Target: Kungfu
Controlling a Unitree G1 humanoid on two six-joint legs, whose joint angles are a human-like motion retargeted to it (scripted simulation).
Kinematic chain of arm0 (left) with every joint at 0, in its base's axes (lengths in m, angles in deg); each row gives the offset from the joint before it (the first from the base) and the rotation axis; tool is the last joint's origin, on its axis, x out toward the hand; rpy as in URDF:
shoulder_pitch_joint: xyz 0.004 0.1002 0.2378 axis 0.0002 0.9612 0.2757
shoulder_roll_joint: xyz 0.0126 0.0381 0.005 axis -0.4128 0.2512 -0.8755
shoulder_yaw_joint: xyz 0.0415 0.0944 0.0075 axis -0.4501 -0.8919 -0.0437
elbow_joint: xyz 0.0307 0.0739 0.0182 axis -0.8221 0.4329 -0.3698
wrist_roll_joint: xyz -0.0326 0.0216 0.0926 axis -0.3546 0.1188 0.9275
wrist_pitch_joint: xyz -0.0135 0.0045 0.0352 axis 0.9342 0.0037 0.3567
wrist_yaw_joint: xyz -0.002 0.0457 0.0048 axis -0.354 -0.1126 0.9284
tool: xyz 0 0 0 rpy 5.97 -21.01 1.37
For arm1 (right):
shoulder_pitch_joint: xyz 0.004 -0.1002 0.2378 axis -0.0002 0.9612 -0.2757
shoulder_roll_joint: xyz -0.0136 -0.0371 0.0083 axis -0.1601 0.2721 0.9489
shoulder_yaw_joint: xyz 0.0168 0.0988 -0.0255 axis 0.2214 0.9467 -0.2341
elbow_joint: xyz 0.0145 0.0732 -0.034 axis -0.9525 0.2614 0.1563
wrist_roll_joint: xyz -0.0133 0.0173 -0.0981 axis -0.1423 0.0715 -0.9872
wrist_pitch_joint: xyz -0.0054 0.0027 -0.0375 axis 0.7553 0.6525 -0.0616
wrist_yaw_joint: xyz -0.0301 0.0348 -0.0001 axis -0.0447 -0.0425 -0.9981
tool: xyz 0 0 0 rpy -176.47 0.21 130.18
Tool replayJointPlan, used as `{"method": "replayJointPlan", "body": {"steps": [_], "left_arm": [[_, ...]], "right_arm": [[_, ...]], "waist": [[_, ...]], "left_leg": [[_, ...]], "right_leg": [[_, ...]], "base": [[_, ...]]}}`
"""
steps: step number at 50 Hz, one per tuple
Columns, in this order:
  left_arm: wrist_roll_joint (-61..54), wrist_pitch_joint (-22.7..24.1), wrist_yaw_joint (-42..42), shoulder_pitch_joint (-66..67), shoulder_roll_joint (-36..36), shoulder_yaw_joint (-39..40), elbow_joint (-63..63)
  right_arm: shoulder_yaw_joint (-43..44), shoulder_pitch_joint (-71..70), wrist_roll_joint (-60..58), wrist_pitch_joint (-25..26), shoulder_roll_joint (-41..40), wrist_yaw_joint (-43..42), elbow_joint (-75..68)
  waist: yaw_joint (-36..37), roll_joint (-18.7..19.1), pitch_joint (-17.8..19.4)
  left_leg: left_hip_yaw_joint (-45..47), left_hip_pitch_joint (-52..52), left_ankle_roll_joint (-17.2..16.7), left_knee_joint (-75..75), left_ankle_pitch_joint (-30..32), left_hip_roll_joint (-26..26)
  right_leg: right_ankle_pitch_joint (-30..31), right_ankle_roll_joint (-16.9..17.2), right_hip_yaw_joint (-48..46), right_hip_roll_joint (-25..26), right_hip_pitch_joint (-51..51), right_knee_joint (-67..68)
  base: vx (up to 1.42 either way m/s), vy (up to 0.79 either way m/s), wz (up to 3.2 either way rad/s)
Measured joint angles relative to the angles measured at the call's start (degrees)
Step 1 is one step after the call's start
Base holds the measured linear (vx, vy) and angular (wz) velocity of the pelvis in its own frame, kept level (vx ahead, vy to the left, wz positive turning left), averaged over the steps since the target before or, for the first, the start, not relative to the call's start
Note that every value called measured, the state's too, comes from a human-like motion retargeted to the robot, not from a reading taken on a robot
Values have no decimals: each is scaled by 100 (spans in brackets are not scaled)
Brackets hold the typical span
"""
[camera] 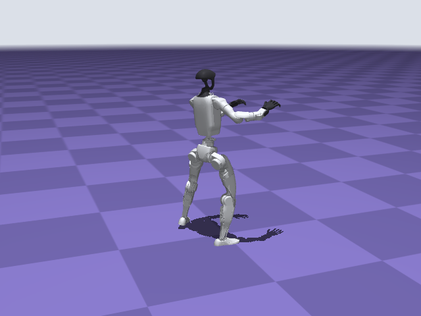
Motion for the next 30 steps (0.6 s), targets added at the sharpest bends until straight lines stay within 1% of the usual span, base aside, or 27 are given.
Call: {"method": "replayJointPlan", "body": {"steps": [2,3,4,5,6,8,10,12,13,15,18,20,21,22,23,24,25,26,27,28,30], "left_arm": [[111,118,182,-168,475,-642,364],[20,138,231,-243,688,-910,522],[-138,154,188,-301,848,-1126,611],[-330,166,98,-351,981,-1315,666],[-480,120,-34,-395,1036,-1407,639],[-661,6,-230,-482,1061,-1484,518],[-653,-42,-273,-573,962,-1449,345],[-523,-23,-215,-642,827,-1411,221],[-460,-17,-182,-646,770,-1385,191],[-426,13,-159,-613,681,-1294,175],[-667,116,-218,-579,606,-1101,224],[-800,133,-256,-565,596,-937,259],[-803,140,-284,-559,604,-865,277],[-787,152,-317,-558,609,-799,296],[-736,171,-360,-564,612,-747,317],[-678,192,-395,-613,576,-713,322],[-617,213,-425,-685,520,-688,320],[-609,220,-415,-747,503,-693,315],[-616,228,-396,-807,494,-715,315],[-649,240,-358,-862,502,-772,325],[-730,278,-319,-902,550,-836,398]], "right_arm": [[561,296,-1600,-10,316,-899,-1118],[713,289,-2391,105,514,-1416,-1745],[832,178,-3083,337,673,-1803,-2358],[936,15,-3726,627,813,-2124,-2964],[977,-250,-4229,1022,927,-2362,-3537],[1083,-905,-5021,1885,1044,-2727,-4636],[1033,-1558,-5061,2393,1164,-2716,-5570],[582,-2018,-4487,2192,1349,-2336,-6153],[369,-2182,-4194,2063,1389,-2178,-6301],[59,-2510,-3854,1918,1313,-2096,-6444],[-335,-2815,-4054,1647,1008,-2274,-6390],[-553,-2910,-4381,1571,791,-2424,-6323],[-650,-2902,-4527,1573,691,-2459,-6314],[-741,-2876,-4639,1578,592,-2489,-6313],[-821,-2815,-4682,1589,492,-2510,-6326],[-850,-2759,-4682,1550,378,-2494,-6328],[-855,-2703,-4659,1487,257,-2460,-6325],[-874,-2635,-4653,1399,202,-2392,-6294],[-877,-2557,-4643,1340,159,-2333,-6263],[-847,-2458,-4627,1339,139,-2291,-6232],[-792,-2264,-4632,1383,110,-2232,-6168]], "waist": [[106,-159,17],[223,-300,33],[333,-432,56],[439,-560,83],[465,-612,110],[431,-566,161],[463,-514,197],[596,-537,235],[687,-585,251],[882,-731,288],[955,-891,399],[974,-972,421],[995,-1038,408],[1010,-1121,392],[1013,-1238,370],[988,-1316,348],[949,-1376,327],[981,-1350,343],[986,-1267,354],[939,-1070,353],[889,-717,361]], "left_leg": [[-550,-97,-154,684,-906,-282],[-520,-65,-155,1001,-1338,-464],[-402,-41,-140,1301,-1699,-647],[-240,-21,-119,1594,-2024,-831],[-241,-64,-98,1820,-2258,-1049],[-448,-210,-85,2117,-2594,-1547],[-744,-347,-127,2113,-2805,-2112],[-931,-420,-225,1887,-2893,-2495],[-921,-435,-238,1760,-2917,-2589],[-825,-475,-6,1629,-2959,-2664],[-840,-478,637,1648,-2851,-2600],[-876,-309,783,1571,-2874,-2541],[-753,-176,785,1482,-2937,-2462],[-644,-61,777,1392,-2979,-2388],[-558,19,748,1301,-2979,-2323],[-626,-115,568,1413,-3007,-2025],[-770,-355,312,1626,-3049,-1610],[-833,-578,99,1815,-3023,-1309],[-947,-798,-51,2001,-3027,-1026],[-1163,-1017,-76,2181,-3092,-778],[-1520,-1362,1,2413,-3212,-404]], "right_leg": [[196,-114,219,212,16,-362],[316,-161,394,258,13,-547],[411,-193,562,293,21,-717],[495,-217,726,323,36,-880],[535,-228,799,378,75,-1029],[567,-274,777,562,183,-1307],[526,-311,768,752,272,-1526],[417,-274,759,939,355,-1683],[366,-238,773,1020,399,-1739],[312,-178,953,1159,463,-1793],[293,-195,1294,1381,573,-1743],[291,-200,1459,1529,626,-1662],[303,-69,1585,1595,625,-1587],[333,159,1673,1633,591,-1470],[397,581,1687,1617,489,-1269],[517,893,1551,1864,180,-941],[664,1149,1342,2242,-233,-550],[872,1149,919,2525,-742,52],[1009,1149,529,2707,-1236,716],[1001,1149,203,2685,-1700,1504],[1014,1149,-145,2327,-2528,3238]], "base": [[-31,-53,-136],[-28,-38,-197],[-25,-32,-223],[-24,-34,-210],[-23,-34,-188],[-18,-25,-147],[-9,-17,-149],[-5,-20,-168],[-2,-25,-184],[1,-25,-190],[3,-15,-151],[7,-12,-129],[15,-11,-115],[22,-7,-94],[15,-38,-70],[3,-85,-45],[-27,-152,-34],[-40,-165,-28],[-37,-121,-15],[-16,-47,-5],[6,30,0]]}}
